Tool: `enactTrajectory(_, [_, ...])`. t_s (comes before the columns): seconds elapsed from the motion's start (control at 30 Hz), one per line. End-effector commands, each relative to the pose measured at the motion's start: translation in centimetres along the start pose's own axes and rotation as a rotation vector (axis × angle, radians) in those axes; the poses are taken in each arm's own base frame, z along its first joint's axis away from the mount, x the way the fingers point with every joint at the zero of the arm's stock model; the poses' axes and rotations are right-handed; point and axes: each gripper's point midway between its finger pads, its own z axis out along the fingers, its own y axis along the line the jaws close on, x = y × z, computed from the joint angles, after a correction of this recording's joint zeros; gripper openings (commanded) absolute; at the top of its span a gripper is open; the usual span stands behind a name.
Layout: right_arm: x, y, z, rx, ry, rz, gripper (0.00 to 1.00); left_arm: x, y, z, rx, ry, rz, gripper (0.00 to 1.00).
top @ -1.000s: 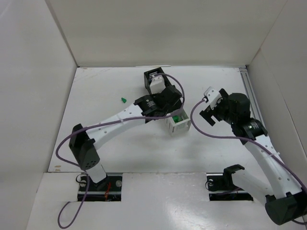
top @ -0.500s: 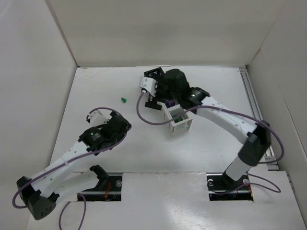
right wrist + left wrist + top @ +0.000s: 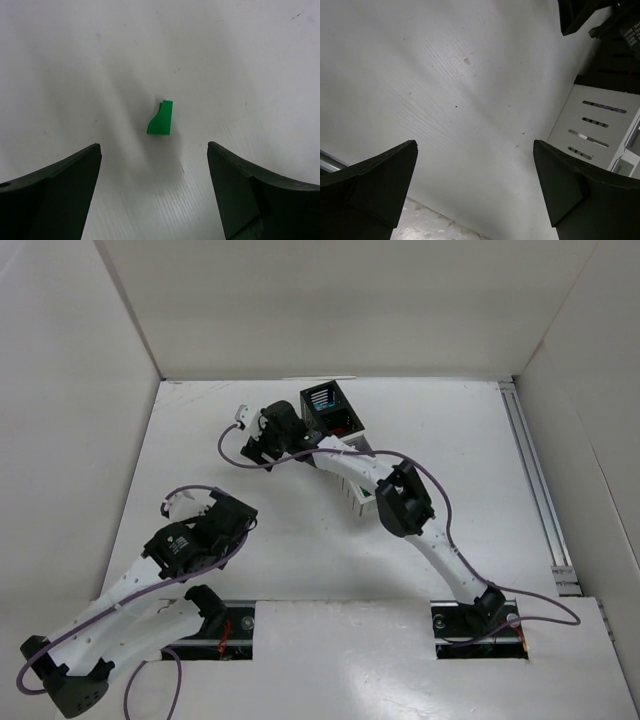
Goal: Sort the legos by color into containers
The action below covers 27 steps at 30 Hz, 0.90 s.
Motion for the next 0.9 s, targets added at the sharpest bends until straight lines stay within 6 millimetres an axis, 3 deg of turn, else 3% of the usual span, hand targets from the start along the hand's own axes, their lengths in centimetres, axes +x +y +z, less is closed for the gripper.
enactTrajectory(0.0, [-6.0, -2.0, 0.1, 0.101, -0.172, 0.078, 0.91, -0.6, 0.7, -0.2, -0.028, -0.022, -0.010, 1.00])
enactTrajectory(0.07, [-4.9, -2.4, 1.4, 0.111, -0.182, 0.096, 0.91, -0.5, 0.6, -0.1, -0.010, -0.020, -0.012, 1.00])
enactTrajectory(0.27, [-3.6, -1.9, 3.4, 0.099, -0.193, 0.108, 0.79, -0.5, 0.3, -0.1, 0.024, -0.018, -0.025, 1.00])
enactTrajectory(0.47, [-0.6, -1.2, 4.6, 0.078, -0.142, 0.152, 0.57, -0.7, 0.3, 0.0, 0.025, -0.027, -0.035, 1.00])
enactTrajectory(0.73, [1.6, -0.4, 4.7, 0.065, -0.068, 0.184, 0.57, -0.8, 0.7, -0.1, 0.016, -0.028, -0.038, 1.00])
enactTrajectory(0.8, [2.9, 0.2, 4.9, 0.054, -0.035, 0.197, 0.57, -0.9, 0.6, -0.4, 0.017, -0.027, -0.039, 1.00])
enactTrajectory(0.87, [3.0, 0.0, 4.7, 0.063, -0.029, 0.207, 0.53, -0.9, 0.6, -0.4, 0.017, -0.027, -0.039, 1.00])
